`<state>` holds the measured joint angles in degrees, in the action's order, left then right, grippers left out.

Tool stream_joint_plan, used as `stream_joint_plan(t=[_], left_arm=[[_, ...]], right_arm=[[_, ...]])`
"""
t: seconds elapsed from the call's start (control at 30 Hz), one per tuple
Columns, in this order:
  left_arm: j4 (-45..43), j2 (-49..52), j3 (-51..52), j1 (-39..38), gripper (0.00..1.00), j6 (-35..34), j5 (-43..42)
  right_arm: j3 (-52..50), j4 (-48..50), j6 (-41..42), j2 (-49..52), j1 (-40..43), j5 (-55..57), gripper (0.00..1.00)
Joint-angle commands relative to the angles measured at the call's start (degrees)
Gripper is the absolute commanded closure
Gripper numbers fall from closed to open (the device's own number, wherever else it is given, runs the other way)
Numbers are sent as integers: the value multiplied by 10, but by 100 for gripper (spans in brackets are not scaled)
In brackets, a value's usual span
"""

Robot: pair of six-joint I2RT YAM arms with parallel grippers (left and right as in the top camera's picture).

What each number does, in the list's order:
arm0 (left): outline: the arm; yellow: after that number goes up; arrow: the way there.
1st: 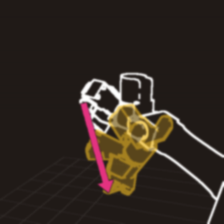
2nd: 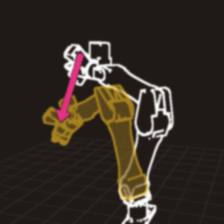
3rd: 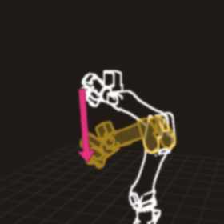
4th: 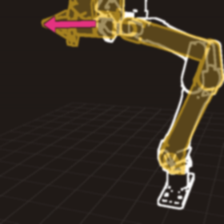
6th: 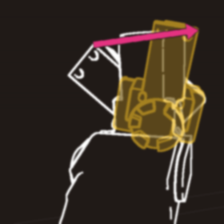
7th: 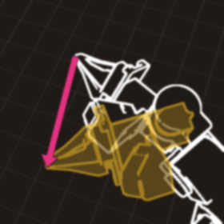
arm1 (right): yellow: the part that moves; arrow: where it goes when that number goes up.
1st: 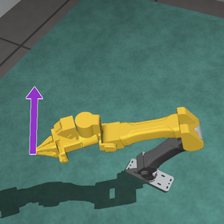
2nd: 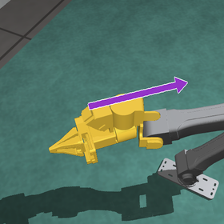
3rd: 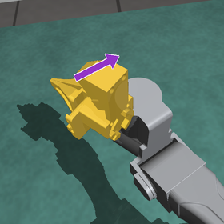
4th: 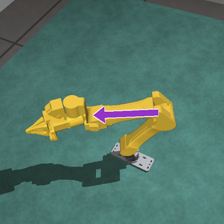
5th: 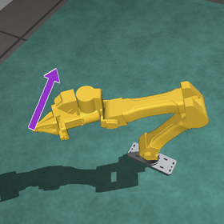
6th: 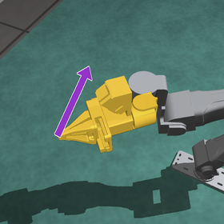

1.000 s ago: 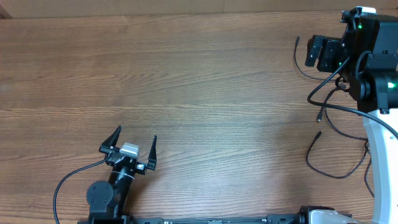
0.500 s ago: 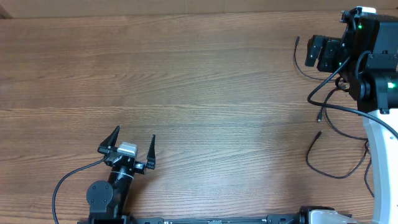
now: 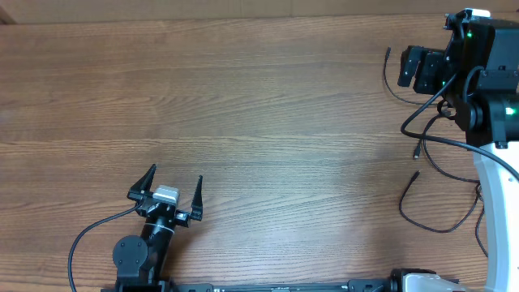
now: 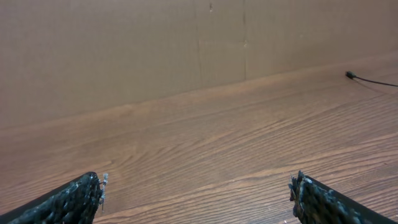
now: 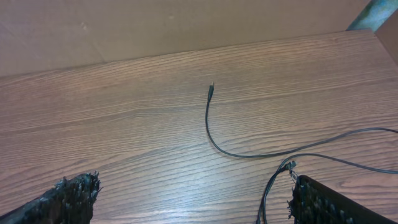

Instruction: Untangle cables

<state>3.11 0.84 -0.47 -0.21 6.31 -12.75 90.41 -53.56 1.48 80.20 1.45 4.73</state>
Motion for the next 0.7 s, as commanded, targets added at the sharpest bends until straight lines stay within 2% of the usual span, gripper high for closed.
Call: stream_joint_plan(t=[0.0, 0.67], left_arm=[[1, -6, 2, 6, 0, -7, 9], [1, -6, 2, 6, 0, -7, 9]], right_arm=[[3, 2, 0, -4, -2, 3, 0], [3, 2, 0, -7, -2, 4, 0]])
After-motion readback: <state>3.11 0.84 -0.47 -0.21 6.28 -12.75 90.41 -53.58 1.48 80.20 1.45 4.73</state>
